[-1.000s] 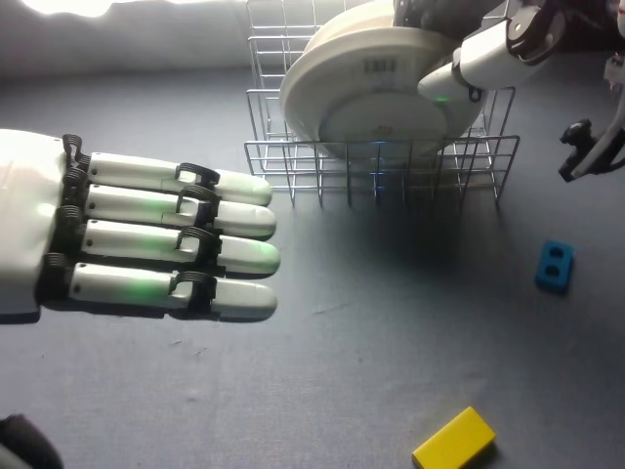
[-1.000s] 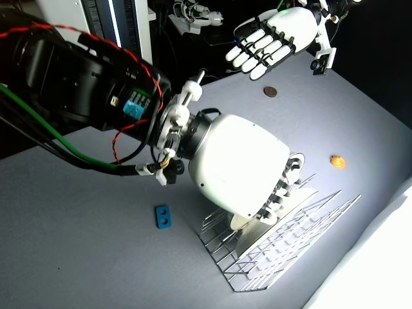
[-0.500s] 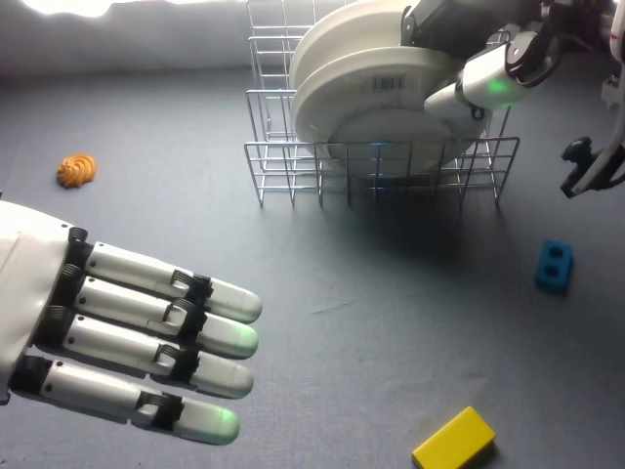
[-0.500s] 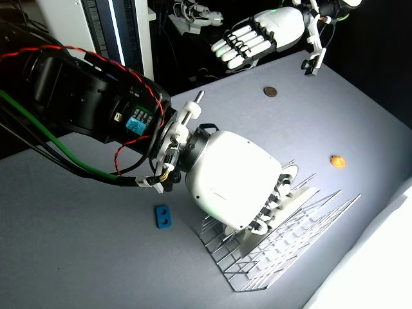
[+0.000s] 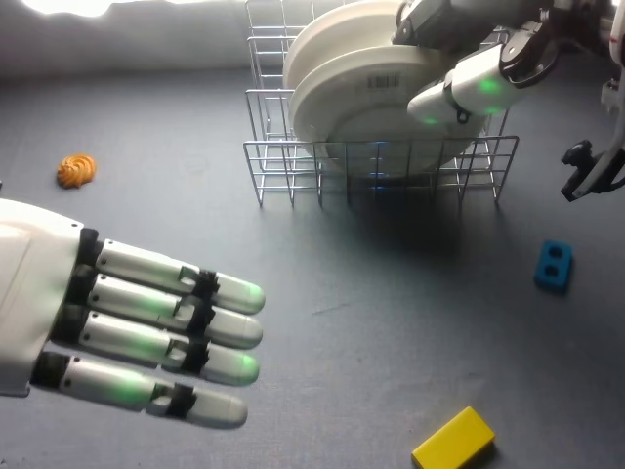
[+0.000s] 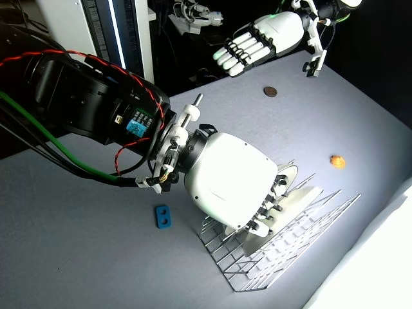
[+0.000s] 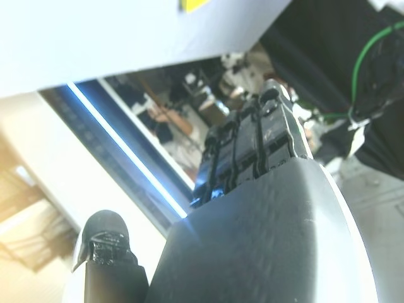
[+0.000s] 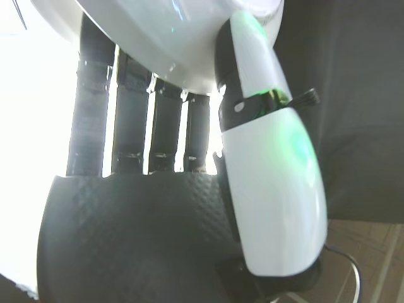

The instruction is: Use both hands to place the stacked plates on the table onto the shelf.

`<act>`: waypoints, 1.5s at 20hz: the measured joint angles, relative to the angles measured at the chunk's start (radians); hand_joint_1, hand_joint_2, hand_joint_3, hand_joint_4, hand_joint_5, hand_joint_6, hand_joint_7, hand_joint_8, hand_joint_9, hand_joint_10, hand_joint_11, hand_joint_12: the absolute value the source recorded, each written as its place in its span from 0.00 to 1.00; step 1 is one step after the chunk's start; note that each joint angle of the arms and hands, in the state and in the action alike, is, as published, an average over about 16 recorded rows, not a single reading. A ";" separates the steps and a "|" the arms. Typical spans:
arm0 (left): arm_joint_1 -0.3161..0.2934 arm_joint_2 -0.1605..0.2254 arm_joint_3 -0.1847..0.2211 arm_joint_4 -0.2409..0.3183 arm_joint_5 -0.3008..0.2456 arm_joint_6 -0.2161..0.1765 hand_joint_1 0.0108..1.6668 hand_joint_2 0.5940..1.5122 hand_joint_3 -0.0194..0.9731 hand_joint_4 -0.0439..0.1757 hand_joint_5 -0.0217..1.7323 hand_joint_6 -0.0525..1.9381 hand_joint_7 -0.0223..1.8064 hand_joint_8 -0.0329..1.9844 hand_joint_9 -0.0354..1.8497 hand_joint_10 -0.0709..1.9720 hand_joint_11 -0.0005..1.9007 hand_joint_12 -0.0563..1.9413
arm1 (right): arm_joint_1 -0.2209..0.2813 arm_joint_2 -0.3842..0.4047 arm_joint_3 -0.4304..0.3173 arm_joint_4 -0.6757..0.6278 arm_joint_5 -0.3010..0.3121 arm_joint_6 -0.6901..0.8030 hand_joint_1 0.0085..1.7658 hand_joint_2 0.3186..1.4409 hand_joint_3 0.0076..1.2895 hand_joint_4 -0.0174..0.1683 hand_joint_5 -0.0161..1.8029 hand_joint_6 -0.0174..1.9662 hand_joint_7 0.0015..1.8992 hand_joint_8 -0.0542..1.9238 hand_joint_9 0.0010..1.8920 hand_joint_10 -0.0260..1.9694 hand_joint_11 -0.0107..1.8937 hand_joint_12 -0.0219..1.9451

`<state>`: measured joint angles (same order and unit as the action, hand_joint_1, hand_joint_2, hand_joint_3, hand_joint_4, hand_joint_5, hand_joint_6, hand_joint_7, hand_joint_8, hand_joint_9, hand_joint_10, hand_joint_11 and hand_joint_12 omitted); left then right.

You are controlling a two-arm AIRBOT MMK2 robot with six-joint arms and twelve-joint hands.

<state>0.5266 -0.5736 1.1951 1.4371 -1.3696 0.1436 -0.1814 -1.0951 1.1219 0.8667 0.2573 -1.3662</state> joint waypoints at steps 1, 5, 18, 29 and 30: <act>0.000 0.001 -0.003 -0.001 0.007 0.004 0.00 0.54 0.04 0.21 0.03 0.03 0.02 0.02 0.03 0.01 0.01 0.03 | 0.004 0.004 -0.004 -0.004 -0.001 0.000 0.66 0.65 0.01 0.08 0.47 0.26 0.51 0.15 0.52 0.09 0.33 0.58; 0.000 0.004 -0.014 -0.006 0.031 0.018 0.00 0.54 0.04 0.21 0.03 0.03 0.02 0.02 0.03 0.01 0.01 0.03 | 0.033 0.030 -0.030 -0.040 0.000 0.000 0.64 0.64 0.01 0.07 0.47 0.13 0.51 0.04 0.52 0.05 0.32 0.58; 0.001 0.009 -0.030 -0.019 0.047 0.024 0.03 0.58 0.04 0.21 0.14 0.15 0.16 0.17 0.14 0.18 0.08 0.27 | 0.116 0.194 -0.188 -0.325 -0.008 0.007 0.46 0.64 0.01 0.06 0.48 0.09 0.51 0.11 0.51 0.11 0.30 0.64; 0.001 0.009 -0.026 -0.023 0.043 0.026 0.17 0.68 0.03 0.55 0.64 0.81 0.69 0.82 0.66 0.84 0.60 0.92 | 0.058 0.337 -0.311 -0.634 -0.006 0.161 0.17 0.72 0.01 0.13 0.66 0.73 0.67 0.76 0.67 0.75 0.65 0.91; 0.001 0.009 -0.025 -0.023 0.042 0.026 0.19 0.69 0.03 0.60 0.68 0.87 0.73 0.87 0.71 0.90 0.65 0.96 | 0.052 0.345 -0.317 -0.668 -0.003 0.185 0.17 0.73 0.01 0.18 0.68 0.79 0.69 0.82 0.70 0.81 0.70 0.94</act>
<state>0.5279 -0.5645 1.1699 1.4137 -1.3272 0.1696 -0.1295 -0.7503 0.8053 0.1984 0.2547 -1.1810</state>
